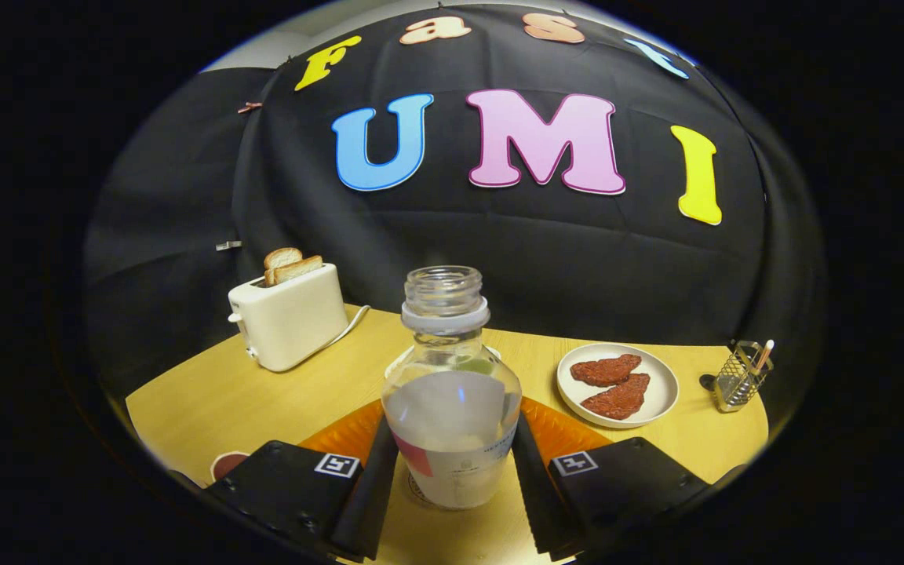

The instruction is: Take the bottle from table, then pour the juice into the cup, finally place the bottle on the coaster

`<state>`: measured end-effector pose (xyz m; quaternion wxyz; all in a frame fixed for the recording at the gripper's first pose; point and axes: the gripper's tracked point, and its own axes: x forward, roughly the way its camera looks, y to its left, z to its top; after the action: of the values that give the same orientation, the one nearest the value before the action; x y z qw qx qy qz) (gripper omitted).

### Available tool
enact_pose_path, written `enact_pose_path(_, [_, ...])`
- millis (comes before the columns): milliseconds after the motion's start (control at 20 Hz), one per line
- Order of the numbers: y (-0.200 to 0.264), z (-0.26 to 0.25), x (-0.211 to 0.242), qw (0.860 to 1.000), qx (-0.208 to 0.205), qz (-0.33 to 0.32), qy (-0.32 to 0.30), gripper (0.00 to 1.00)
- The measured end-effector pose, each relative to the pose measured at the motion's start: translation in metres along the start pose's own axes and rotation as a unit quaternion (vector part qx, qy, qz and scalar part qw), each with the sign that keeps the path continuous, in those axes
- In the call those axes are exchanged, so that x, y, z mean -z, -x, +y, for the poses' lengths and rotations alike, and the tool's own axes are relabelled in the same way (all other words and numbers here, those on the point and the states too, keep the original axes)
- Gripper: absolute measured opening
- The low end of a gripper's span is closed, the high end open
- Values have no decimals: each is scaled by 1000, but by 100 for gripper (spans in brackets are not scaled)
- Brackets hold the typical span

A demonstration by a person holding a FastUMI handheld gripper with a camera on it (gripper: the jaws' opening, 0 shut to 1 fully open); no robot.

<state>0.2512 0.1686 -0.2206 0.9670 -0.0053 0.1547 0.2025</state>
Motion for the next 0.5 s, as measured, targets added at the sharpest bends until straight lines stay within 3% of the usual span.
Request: enact_pose_path(500, [-29, 2, 26, 1000, -10, -24, 14, 74])
